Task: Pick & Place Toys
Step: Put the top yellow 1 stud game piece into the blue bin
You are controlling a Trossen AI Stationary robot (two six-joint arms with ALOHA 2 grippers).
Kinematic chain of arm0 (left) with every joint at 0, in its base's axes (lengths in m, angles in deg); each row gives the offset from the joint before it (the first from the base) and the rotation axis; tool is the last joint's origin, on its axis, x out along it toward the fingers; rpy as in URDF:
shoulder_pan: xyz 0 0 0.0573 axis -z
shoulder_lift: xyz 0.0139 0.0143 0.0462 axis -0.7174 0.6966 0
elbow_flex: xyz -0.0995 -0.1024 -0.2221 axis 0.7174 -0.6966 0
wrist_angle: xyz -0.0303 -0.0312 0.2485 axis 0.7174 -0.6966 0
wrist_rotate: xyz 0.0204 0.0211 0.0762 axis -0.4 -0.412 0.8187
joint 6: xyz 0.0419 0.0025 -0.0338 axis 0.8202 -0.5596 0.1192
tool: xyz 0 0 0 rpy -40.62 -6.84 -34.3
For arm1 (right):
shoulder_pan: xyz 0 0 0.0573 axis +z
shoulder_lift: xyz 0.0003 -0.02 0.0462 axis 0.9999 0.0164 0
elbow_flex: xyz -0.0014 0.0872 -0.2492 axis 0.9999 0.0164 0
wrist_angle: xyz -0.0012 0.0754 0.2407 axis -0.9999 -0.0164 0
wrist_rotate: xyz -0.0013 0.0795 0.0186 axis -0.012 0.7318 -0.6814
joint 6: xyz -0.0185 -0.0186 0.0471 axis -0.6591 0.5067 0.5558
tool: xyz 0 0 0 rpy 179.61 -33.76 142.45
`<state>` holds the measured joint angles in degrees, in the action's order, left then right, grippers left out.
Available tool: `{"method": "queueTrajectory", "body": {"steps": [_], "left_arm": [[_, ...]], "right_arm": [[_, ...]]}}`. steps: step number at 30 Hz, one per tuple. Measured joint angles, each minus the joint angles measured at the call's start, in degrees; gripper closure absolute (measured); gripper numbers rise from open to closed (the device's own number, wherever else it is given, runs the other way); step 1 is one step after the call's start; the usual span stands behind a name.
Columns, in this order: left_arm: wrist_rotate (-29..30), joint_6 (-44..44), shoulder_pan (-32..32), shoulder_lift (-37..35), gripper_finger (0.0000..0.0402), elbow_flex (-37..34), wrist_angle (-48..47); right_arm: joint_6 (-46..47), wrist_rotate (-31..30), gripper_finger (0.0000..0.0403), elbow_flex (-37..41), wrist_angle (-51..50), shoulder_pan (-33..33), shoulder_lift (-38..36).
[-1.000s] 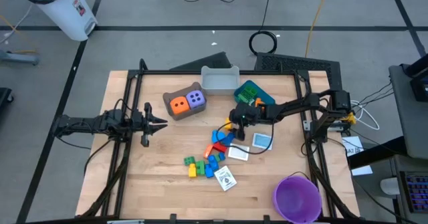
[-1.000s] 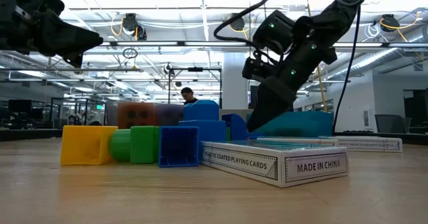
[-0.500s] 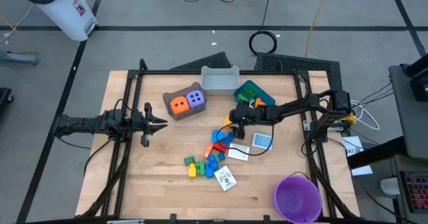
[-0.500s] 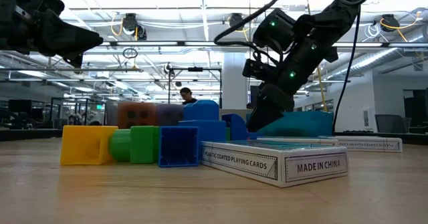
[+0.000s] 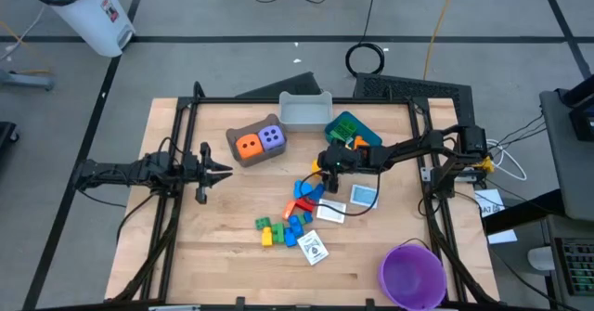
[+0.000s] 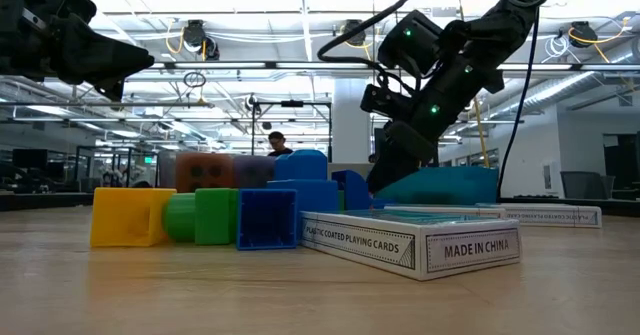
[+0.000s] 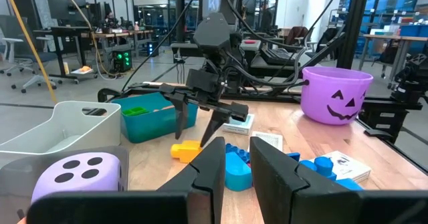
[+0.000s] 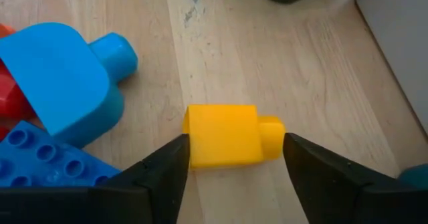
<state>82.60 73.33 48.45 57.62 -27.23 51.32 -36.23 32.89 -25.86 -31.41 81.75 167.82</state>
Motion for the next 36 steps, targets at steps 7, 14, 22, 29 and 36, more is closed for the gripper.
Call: {"method": "queueTrajectory", "body": {"steps": [7,14,22,29,36], "left_arm": [[0.0,0.0,0.0,0.0,0.0325,0.0,0.0],[0.0,0.0,0.0,0.0,0.0325,0.0,0.0],[0.0,0.0,0.0,0.0,0.0325,0.0,0.0],[0.0,0.0,0.0,0.0,0.0325,0.0,0.0],[0.0,0.0,0.0,0.0,0.0325,0.0,0.0]], "right_arm": [[-0.1,0.0,0.0211,0.0,0.0,0.0,0.0],[-0.7,0.0,0.0249,0.0,-2.0,0.0,-0.2],[-0.8,-0.1,0.0282,-0.1,-2.7,0.0,-0.2],[-0.8,-0.6,0.0310,-0.1,-2.8,1.1,-0.2],[-0.6,0.0,0.0335,-0.1,-3.0,2.4,-0.1]]}}
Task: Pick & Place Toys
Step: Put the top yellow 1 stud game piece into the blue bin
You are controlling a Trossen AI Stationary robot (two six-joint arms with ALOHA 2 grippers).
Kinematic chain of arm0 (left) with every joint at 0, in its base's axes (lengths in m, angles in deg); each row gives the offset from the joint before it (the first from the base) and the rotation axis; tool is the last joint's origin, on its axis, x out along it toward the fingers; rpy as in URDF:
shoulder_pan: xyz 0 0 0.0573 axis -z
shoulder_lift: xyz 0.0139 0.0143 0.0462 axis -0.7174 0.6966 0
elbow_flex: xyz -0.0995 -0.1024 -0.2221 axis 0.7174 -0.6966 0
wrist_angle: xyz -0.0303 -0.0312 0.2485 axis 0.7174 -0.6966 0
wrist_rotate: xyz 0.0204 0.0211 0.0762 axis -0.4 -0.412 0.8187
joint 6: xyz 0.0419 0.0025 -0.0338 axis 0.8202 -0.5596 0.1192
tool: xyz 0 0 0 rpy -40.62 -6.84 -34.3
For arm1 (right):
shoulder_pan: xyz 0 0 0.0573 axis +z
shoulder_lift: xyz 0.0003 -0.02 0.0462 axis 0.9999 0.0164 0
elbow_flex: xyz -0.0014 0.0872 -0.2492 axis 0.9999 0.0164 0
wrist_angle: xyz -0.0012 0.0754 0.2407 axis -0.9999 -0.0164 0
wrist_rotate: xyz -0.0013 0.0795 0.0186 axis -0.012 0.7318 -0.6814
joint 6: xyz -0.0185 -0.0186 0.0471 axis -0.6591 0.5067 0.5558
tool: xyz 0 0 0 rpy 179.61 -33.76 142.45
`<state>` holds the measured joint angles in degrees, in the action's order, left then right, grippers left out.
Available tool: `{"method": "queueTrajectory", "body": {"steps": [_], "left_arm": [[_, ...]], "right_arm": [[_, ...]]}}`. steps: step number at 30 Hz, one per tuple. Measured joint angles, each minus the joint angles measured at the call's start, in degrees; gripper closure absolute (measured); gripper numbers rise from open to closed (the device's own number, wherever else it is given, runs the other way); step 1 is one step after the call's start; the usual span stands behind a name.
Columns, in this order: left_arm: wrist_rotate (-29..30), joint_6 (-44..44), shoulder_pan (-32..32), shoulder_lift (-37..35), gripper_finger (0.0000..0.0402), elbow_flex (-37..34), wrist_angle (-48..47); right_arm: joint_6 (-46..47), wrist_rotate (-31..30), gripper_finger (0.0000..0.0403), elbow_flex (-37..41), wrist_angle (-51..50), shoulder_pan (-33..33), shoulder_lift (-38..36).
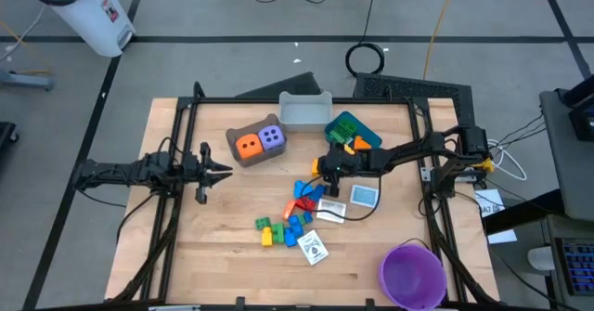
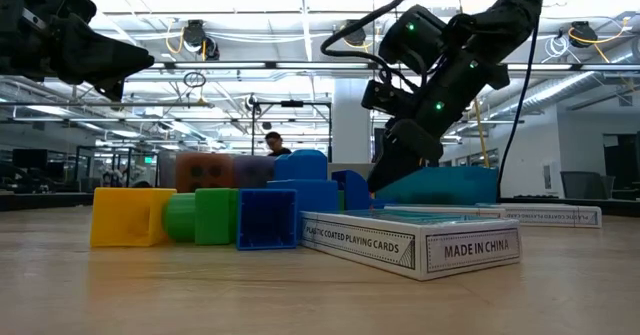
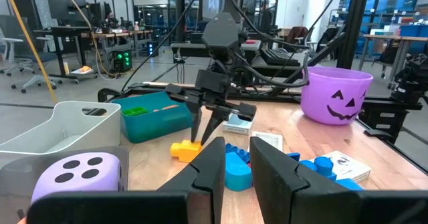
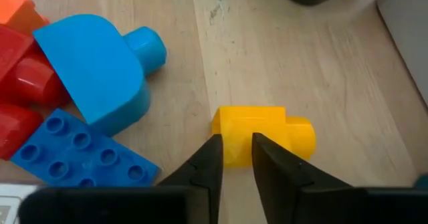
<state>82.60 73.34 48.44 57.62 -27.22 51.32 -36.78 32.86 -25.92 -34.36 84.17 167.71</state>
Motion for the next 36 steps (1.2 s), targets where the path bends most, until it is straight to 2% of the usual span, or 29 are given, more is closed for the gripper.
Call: {"method": "queueTrajectory", "body": {"steps": [13,21,32,36], "left_arm": [[0.0,0.0,0.0,0.0,0.0325,0.0,0.0],[0.0,0.0,0.0,0.0,0.0325,0.0,0.0],[0.0,0.0,0.0,0.0,0.0325,0.0,0.0],[0.0,0.0,0.0,0.0,0.0325,0.0,0.0]], "right_arm": [[1.5,0.0,0.0400,0.0,-2.2,1.2,0.0],[3.2,0.0,0.0402,0.0,-6.6,2.2,-1.4],[4.0,0.2,0.0401,0.2,-11.8,3.4,-7.6],[5.9,0.2,0.0384,0.2,-10.9,3.8,-7.6]]}}
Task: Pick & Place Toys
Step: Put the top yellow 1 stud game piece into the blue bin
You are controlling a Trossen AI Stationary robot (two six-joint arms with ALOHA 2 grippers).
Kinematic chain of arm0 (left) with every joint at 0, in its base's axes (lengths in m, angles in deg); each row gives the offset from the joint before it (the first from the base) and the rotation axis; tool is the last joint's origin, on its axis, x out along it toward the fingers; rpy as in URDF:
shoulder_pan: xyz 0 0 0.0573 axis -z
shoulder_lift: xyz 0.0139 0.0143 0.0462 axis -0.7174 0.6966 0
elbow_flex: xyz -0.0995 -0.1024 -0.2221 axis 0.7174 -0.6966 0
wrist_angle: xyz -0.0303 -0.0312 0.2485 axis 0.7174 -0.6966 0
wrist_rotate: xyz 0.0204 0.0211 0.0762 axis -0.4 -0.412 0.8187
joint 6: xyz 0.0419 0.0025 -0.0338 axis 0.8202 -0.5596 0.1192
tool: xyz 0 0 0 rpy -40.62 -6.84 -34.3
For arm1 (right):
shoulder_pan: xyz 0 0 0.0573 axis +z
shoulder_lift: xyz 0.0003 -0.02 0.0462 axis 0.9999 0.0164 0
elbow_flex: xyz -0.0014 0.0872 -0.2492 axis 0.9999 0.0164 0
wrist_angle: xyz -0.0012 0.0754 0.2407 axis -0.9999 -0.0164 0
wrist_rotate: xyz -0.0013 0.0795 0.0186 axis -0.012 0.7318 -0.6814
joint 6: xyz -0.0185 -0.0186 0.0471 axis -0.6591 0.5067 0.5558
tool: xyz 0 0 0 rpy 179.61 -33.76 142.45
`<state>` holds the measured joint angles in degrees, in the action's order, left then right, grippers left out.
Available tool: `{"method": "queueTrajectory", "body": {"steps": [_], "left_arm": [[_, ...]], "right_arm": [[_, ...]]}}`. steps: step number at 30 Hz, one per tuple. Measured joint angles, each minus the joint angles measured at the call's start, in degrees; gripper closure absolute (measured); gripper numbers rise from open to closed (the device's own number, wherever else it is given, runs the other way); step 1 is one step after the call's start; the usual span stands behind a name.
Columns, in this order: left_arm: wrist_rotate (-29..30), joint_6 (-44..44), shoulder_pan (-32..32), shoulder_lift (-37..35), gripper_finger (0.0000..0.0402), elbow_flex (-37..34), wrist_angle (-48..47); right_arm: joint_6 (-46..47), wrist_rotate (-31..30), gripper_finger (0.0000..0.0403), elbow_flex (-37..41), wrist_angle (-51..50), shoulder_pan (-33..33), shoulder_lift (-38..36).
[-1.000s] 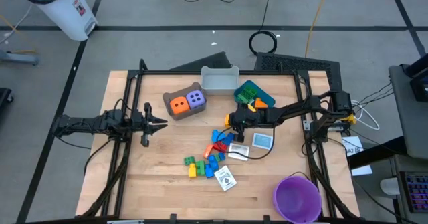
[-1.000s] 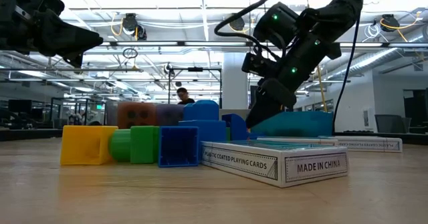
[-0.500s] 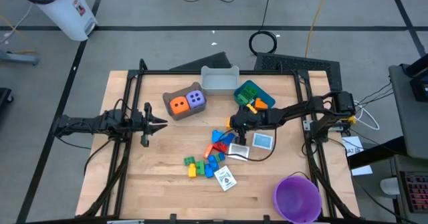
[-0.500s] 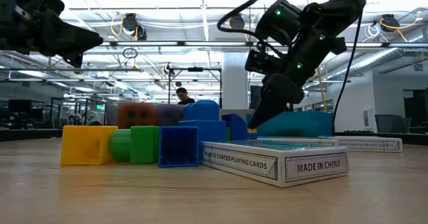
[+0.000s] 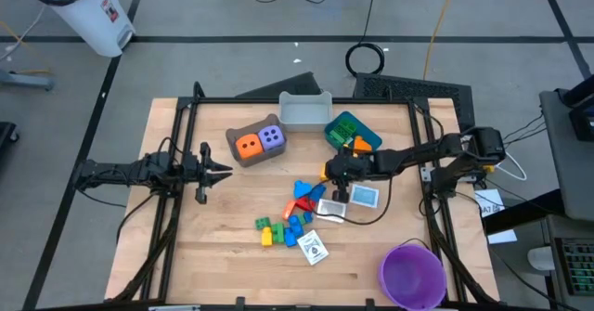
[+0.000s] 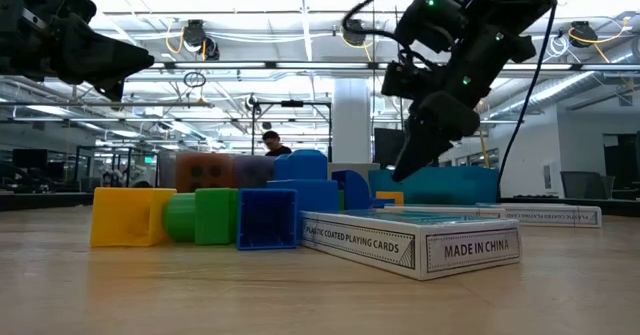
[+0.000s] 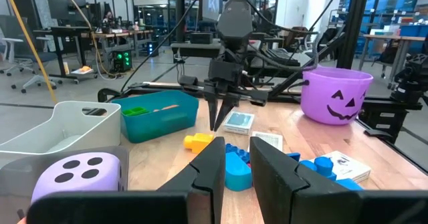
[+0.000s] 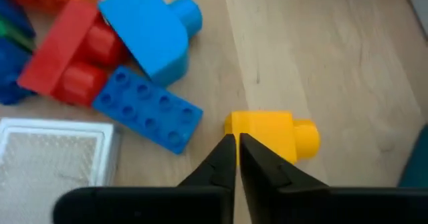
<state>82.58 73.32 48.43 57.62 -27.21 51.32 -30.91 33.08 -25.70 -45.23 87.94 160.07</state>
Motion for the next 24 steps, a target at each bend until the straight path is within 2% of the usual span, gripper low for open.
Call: {"method": "queueTrajectory", "body": {"steps": [5,9,13,18,22,24], "left_arm": [[0.0,0.0,0.0,0.0,0.0325,0.0,0.0],[0.0,0.0,0.0,0.0,0.0325,0.0,0.0],[0.0,0.0,0.0,0.0,0.0325,0.0,0.0],[0.0,0.0,0.0,0.0,0.0325,0.0,0.0],[0.0,0.0,0.0,0.0,0.0325,0.0,0.0],[0.0,0.0,0.0,0.0,0.0325,0.0,0.0]], "right_arm": [[-5.1,-0.7,0.0306,0.0,1.5,2.9,0.0],[-8.4,-10.3,0.0226,0.0,3.5,5.3,0.1],[-10.1,-11.7,0.0170,-0.1,4.6,5.3,3.0],[-8.9,-12.3,0.0150,-0.3,5.3,5.2,6.7],[-8.8,-13.1,0.0159,-0.3,5.0,5.2,7.0],[-9.1,-16.0,0.0167,-0.1,4.0,5.3,7.2]]}}
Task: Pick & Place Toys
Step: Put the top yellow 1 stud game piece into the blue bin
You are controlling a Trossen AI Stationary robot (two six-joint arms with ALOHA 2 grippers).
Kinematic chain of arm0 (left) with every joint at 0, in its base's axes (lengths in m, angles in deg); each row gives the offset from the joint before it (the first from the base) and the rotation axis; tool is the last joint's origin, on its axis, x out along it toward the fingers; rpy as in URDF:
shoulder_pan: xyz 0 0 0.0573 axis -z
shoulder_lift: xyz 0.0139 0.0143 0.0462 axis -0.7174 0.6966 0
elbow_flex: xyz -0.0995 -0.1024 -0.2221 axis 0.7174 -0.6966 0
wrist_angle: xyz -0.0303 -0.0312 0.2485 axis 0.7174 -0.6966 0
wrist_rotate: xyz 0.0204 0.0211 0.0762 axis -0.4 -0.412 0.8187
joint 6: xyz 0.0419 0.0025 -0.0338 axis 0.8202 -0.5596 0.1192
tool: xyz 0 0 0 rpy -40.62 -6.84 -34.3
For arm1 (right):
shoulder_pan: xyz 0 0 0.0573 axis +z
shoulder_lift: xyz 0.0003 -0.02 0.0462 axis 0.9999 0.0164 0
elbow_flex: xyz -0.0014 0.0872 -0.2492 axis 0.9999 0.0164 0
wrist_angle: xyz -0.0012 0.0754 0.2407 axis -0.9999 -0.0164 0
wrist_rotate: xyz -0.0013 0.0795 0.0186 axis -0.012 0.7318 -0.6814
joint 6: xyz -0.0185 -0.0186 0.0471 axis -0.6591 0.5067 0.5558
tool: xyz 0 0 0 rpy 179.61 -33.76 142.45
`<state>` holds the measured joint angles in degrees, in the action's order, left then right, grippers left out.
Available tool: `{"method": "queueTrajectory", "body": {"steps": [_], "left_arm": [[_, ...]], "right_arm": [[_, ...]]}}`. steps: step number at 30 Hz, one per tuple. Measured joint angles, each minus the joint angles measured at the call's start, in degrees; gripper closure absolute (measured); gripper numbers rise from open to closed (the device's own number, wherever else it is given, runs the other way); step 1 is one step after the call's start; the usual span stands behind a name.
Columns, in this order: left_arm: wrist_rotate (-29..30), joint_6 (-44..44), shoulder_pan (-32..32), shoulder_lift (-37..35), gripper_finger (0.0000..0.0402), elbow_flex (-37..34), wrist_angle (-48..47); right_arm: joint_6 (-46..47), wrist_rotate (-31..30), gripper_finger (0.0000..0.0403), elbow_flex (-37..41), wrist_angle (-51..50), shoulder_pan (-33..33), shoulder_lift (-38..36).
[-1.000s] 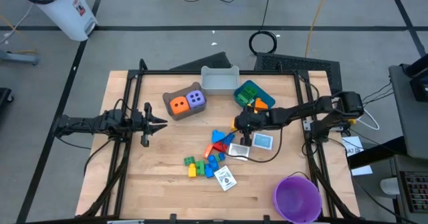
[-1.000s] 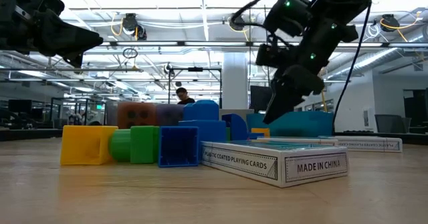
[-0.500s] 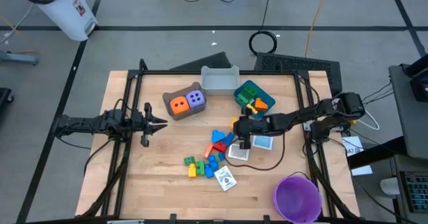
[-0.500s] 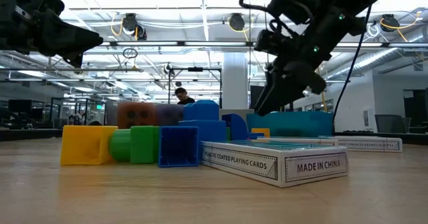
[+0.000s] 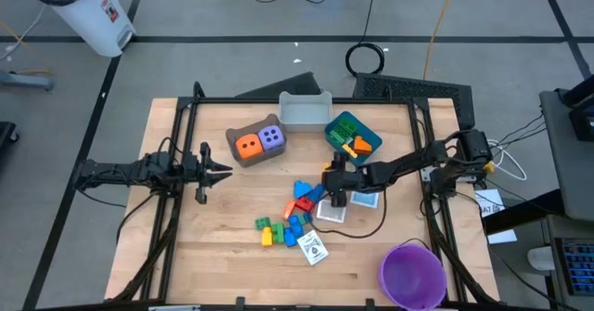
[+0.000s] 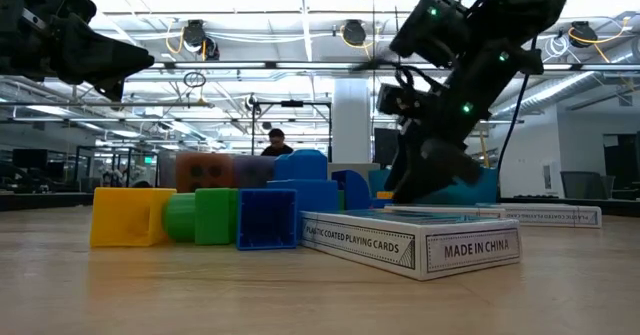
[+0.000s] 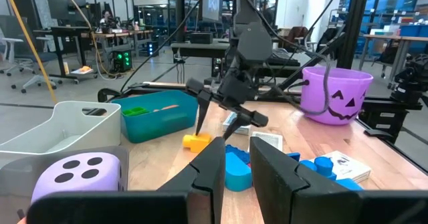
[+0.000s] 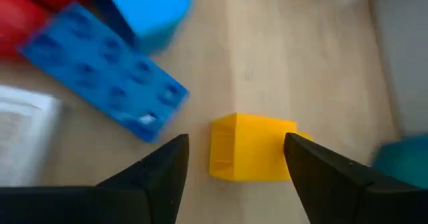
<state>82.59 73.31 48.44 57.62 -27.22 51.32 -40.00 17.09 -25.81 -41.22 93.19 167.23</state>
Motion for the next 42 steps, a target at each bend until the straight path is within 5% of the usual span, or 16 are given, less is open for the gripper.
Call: {"method": "queueTrajectory", "body": {"steps": [12,27,42], "left_arm": [[0.0,0.0,0.0,0.0,0.0325,0.0,0.0],[0.0,0.0,0.0,0.0,0.0325,0.0,0.0],[0.0,0.0,0.0,0.0,0.0325,0.0,0.0]], "right_arm": [[-1.5,-3.4,0.0229,0.0,-1.4,-1.8,0.0],[-3.7,-3.7,0.0391,1.0,1.1,-2.4,-0.2],[-2.8,-3.5,0.0400,1.3,0.0,-5.7,-14.4]]}}
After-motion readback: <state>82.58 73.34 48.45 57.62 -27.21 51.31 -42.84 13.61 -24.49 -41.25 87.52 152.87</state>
